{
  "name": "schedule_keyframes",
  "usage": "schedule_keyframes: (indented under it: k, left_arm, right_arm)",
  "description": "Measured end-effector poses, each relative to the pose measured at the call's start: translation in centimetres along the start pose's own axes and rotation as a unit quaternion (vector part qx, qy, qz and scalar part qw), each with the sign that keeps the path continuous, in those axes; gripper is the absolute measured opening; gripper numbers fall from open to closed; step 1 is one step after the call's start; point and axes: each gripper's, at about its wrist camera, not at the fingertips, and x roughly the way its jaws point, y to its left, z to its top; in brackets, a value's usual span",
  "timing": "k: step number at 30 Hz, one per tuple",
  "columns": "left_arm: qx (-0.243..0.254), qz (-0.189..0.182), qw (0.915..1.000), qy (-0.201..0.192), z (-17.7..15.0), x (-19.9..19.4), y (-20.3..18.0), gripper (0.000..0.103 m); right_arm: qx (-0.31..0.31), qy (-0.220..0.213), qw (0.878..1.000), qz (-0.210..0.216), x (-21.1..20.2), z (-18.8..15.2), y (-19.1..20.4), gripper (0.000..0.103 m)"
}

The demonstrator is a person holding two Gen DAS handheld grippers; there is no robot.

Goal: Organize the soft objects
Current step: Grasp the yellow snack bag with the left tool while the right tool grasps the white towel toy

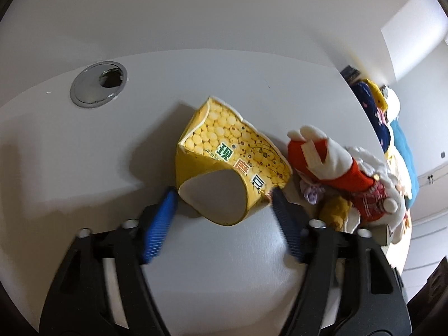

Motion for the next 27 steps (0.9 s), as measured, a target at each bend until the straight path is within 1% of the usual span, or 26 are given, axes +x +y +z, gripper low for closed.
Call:
schedule_keyframes:
  k: [1, 4, 6, 10, 12, 13, 15, 16, 18, 19, 21, 27]
  left_arm:
    - [-0.004, 0.001, 1.0000, -0.006, 0.2, -0.2, 0.2, 0.086]
    - [-0.002, 0.009, 0.9997, -0.021, 0.8, -0.3, 0.1, 0.089]
    - [-0.002, 0.011, 0.9997, -0.021, 1.1, -0.1, 0.3, 0.090]
    - [-0.008, 0.000, 0.9999, -0.008, 1.6, 0.7, 0.7, 0.090]
    - [-0.004, 0.000, 0.9999, -0.014, 1.6, 0.7, 0.5, 0.089]
    - [-0.003, -0.001, 0.9999, -0.014, 1.5, 0.7, 0.5, 0.087]
    - [0.002, -0.002, 0.9998, -0.018, 1.2, 0.6, 0.4, 0.075]
    - [0.010, -0.001, 0.9998, -0.019, 1.0, 0.6, 0.2, 0.062]
    - [0.021, 0.000, 0.9995, -0.025, 0.6, 0.4, 0.1, 0.058]
    - [0.024, -0.002, 0.9993, -0.030, 0.4, 0.3, 0.0, 0.053]
    - [0.023, -0.015, 0.9990, -0.035, 0.2, -0.2, 0.3, 0.052]
    - [0.034, -0.029, 0.9972, -0.060, -0.5, -2.6, 0.5, 0.052]
  right_arm:
    - [0.000, 0.001, 1.000, 0.000, 0.1, 0.0, 0.0, 0.067]
    - [-0.001, 0.002, 1.000, 0.002, 0.2, -0.1, 0.1, 0.067]
    - [-0.001, 0.003, 1.000, 0.003, 0.3, -0.1, 0.1, 0.064]
    - [0.003, 0.009, 1.000, 0.013, 0.6, 0.0, 0.2, 0.050]
    - [0.007, 0.010, 1.000, 0.019, 0.7, 0.1, 0.2, 0.045]
    - [0.009, 0.010, 1.000, 0.022, 0.7, 0.1, 0.2, 0.042]
    - [0.015, 0.009, 1.000, 0.025, 0.6, 0.1, 0.2, 0.039]
    - [0.017, 0.008, 1.000, 0.025, 0.5, 0.1, 0.1, 0.037]
    - [0.025, 0.005, 0.999, 0.028, 0.3, 0.0, 0.0, 0.036]
    - [0.029, 0.003, 0.999, 0.029, 0.1, 0.0, -0.1, 0.036]
    - [0.038, -0.001, 0.999, 0.030, -0.3, 0.0, -0.2, 0.036]
    - [0.045, -0.019, 0.998, 0.034, -2.5, -0.2, 0.0, 0.036]
